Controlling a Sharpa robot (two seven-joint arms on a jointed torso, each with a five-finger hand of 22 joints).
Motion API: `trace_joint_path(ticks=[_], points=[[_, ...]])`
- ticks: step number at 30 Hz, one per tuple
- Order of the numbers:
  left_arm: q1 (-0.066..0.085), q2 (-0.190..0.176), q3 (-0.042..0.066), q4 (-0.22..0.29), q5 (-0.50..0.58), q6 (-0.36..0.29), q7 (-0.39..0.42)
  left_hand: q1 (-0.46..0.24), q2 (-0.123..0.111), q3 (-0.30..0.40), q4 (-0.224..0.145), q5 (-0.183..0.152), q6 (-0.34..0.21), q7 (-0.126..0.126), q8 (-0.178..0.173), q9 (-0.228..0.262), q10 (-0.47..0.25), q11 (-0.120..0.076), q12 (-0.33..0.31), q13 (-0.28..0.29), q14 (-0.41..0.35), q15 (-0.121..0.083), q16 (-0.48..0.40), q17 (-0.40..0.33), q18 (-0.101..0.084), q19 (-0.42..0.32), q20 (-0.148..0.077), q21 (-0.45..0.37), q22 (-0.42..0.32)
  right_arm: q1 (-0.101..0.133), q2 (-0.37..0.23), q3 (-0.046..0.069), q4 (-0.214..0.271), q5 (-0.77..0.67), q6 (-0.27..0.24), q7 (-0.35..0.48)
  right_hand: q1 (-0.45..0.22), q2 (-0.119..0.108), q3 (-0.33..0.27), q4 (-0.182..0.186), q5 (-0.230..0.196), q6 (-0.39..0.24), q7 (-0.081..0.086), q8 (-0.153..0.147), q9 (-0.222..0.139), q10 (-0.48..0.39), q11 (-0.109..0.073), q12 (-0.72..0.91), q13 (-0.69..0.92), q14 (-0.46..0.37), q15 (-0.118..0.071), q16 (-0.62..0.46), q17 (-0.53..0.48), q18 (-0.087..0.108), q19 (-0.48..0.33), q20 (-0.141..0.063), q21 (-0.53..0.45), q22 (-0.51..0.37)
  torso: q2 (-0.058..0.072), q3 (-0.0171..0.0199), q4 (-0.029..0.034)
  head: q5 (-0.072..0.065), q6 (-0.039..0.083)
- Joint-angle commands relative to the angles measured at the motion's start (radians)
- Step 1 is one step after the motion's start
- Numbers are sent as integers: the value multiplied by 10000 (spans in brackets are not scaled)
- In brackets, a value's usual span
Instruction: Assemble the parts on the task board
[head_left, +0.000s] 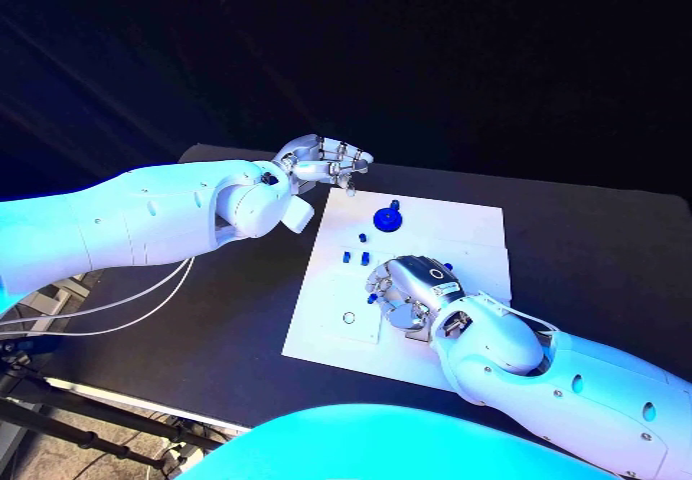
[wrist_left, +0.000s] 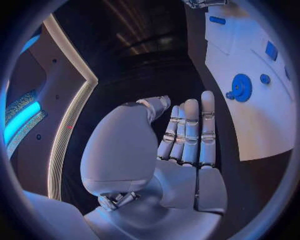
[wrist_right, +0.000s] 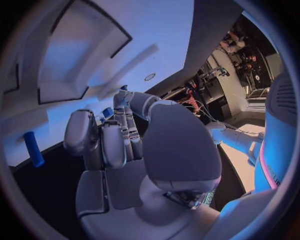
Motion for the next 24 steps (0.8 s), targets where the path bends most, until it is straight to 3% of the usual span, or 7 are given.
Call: trace_joint_path(ticks=[1, 14, 24], points=[[4, 13, 5, 10, 26, 157, 50, 10, 69, -11, -33, 40, -7, 46, 52, -11, -7, 34, -51, -9, -2, 31, 46, 13, 145, 60, -27, -50, -10, -5, 11, 1, 18, 41, -59, 121, -75, 16, -59, -24, 27, -56, 3, -67, -13, -44, -13, -3, -3, 482, 69, 55, -11, 11, -13, 40, -41, 102, 1, 0, 9, -10, 1], [5, 10, 5, 12, 26, 153, 48, 10, 69, -11, -33, 40, -7, 46, 52, -11, -7, 34, -51, -9, -2, 31, 46, 13, 145, 60, -27, -50, -10, -5, -26, 1, 57, 137, -46, 151, -114, 12, -97, -2, 19, -52, 5, -79, -12, -45, -10, -12, 4, 478, 78, 57, -21, 14, -22, 51, -63, 93, -4, -2, 5, -14, 1], [5, 3, 5, 12, 26, 146, 52, 10, 69, -11, -33, 40, -7, 46, 52, -11, -7, 34, -51, -9, -2, 31, 46, 13, 145, 60, -27, -50, -10, 21, -479, 28, 372, 93, -768, 230, -138, -30, -138, -6, 20, -73, -3, -109, -16, -97, -4, -51, 2, 470, 84, 49, -52, 32, -61, 62, -143, 47, -13, -3, 7, -77, 1]])
